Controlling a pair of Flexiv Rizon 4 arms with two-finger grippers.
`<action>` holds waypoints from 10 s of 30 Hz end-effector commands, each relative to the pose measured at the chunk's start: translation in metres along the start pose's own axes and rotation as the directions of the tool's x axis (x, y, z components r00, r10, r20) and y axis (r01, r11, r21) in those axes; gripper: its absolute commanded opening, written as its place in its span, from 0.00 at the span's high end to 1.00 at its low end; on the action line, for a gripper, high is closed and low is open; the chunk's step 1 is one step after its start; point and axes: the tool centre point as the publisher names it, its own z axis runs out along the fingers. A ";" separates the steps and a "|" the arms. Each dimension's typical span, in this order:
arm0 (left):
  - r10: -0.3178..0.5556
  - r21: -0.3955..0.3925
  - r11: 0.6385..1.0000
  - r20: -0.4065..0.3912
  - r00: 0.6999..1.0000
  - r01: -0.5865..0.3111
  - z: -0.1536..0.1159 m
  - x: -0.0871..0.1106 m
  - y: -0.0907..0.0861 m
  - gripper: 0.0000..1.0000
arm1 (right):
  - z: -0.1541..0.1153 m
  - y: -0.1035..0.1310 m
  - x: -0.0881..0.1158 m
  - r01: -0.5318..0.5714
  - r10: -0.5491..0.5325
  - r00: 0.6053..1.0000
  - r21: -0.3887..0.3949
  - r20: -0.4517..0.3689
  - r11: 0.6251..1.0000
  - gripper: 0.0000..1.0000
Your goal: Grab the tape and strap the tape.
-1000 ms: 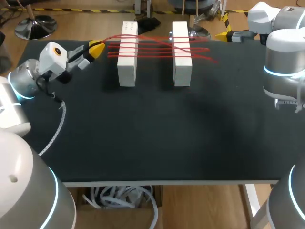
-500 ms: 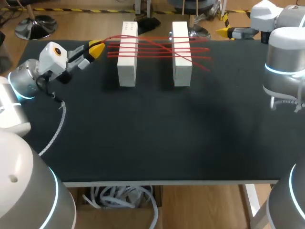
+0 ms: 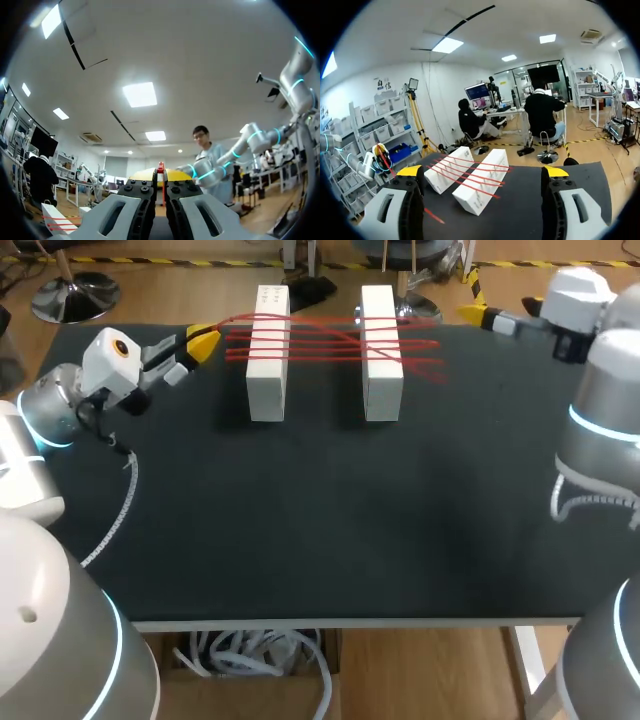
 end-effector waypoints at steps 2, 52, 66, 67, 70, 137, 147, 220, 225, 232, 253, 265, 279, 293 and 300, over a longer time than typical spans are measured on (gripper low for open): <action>0.000 0.001 1.000 0.000 1.000 0.000 0.000 0.000 0.000 1.00 | -0.035 -0.006 0.029 -0.027 0.028 1.000 -0.100 0.010 0.995 0.00; 0.000 0.001 1.000 0.000 1.000 0.000 0.000 0.000 0.000 1.00 | -0.042 -0.019 0.082 -0.155 0.150 0.988 -0.162 -0.045 0.974 0.00; 0.000 0.001 1.000 0.000 1.000 0.000 0.000 0.000 0.000 1.00 | -0.040 -0.023 0.080 -0.364 0.360 0.931 -0.196 -0.059 0.910 0.00; 0.000 0.001 1.000 0.000 1.000 0.000 0.000 0.000 0.000 1.00 | -0.040 -0.025 0.080 -0.431 0.428 0.902 -0.196 -0.063 0.881 0.00; 0.000 0.001 1.000 0.000 1.000 0.000 0.000 0.000 0.000 1.00 | -0.041 -0.029 0.083 -0.524 0.526 0.849 -0.225 -0.056 0.822 0.00; 0.000 0.001 1.000 0.000 1.000 0.000 0.000 0.000 0.000 1.00 | 0.025 -0.051 0.129 -0.951 0.942 -0.101 -0.248 -0.319 -0.186 0.00; 0.000 0.001 1.000 0.000 1.000 0.000 0.000 0.000 0.000 1.00 | 0.017 -0.041 0.122 -0.939 0.927 -0.106 -0.270 -0.361 -0.212 0.00; 0.000 0.001 1.000 0.000 1.000 0.000 0.000 0.000 0.000 1.00 | 0.008 -0.051 0.136 -0.917 0.916 -0.158 -0.290 -0.369 -0.275 0.55; 0.000 0.001 1.000 0.000 1.000 0.000 0.000 0.000 0.000 1.00 | 0.008 -0.052 0.138 -0.915 0.916 -0.162 -0.291 -0.367 -0.279 0.56; 0.000 0.001 1.000 0.000 1.000 0.000 0.000 0.000 0.000 1.00 | 0.009 -0.053 0.139 -0.914 0.917 -0.159 -0.296 -0.367 -0.277 0.65; 0.000 0.001 1.000 0.000 1.000 0.000 0.000 0.000 0.000 1.00 | 0.012 -0.050 0.143 -0.913 0.938 -0.013 -0.378 -0.348 -0.153 1.00; 0.000 0.001 1.000 0.000 1.000 0.000 0.000 0.000 0.000 1.00 | 0.010 -0.039 0.161 -0.831 0.877 0.395 -0.512 -0.273 0.215 1.00; 0.000 0.001 1.000 0.000 1.000 0.000 0.000 0.000 0.000 1.00 | 0.016 -0.032 0.172 -0.617 0.724 0.679 -0.630 -0.122 0.472 1.00; 0.000 0.001 1.000 0.000 1.000 0.000 0.000 0.000 0.000 1.00 | 0.024 -0.026 0.187 -0.502 0.640 0.768 -0.598 0.023 0.624 1.00; 0.000 0.001 1.000 0.000 1.000 0.000 0.000 0.000 0.000 1.00 | 0.026 -0.030 0.196 -0.473 0.637 0.761 -0.567 0.122 0.674 1.00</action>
